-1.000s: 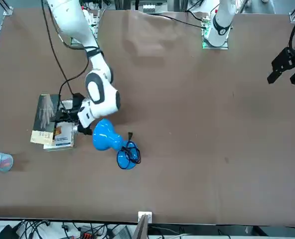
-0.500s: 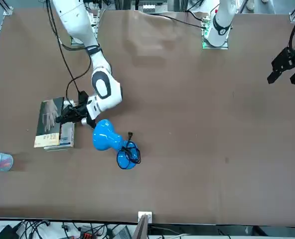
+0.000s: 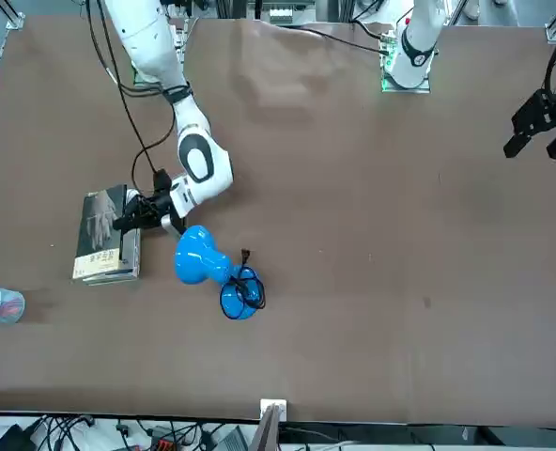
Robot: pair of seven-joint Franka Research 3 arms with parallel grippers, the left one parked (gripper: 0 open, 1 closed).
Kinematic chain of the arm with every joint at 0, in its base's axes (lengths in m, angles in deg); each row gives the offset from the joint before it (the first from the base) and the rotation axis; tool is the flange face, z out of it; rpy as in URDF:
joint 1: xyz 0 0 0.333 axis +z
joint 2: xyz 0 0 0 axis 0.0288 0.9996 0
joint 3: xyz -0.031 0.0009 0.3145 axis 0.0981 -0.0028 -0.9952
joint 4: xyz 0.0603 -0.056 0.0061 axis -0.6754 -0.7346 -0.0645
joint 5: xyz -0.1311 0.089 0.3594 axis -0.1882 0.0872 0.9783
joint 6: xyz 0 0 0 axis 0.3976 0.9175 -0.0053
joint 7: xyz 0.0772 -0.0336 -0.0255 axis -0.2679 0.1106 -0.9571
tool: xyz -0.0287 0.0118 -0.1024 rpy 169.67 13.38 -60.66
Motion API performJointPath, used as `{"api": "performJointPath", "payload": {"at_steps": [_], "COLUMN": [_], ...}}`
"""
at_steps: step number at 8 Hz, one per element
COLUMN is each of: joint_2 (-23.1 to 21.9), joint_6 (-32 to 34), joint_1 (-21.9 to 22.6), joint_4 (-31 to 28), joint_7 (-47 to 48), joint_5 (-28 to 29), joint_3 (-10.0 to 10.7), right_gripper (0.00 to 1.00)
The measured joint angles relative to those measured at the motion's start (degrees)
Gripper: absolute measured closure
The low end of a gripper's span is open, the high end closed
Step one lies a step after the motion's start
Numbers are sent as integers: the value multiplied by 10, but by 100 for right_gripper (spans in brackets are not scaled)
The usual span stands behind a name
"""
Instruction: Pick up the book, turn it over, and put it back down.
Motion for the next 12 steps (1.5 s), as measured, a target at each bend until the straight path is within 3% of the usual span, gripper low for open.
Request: {"api": "performJointPath", "payload": {"at_steps": [12], "joint_2": [57], "joint_6": [-15], "joint_1": [-3], "joint_4": [0], "joint_7": [7], "joint_5": [-2], "joint_3": [6], "right_gripper": [89]}}
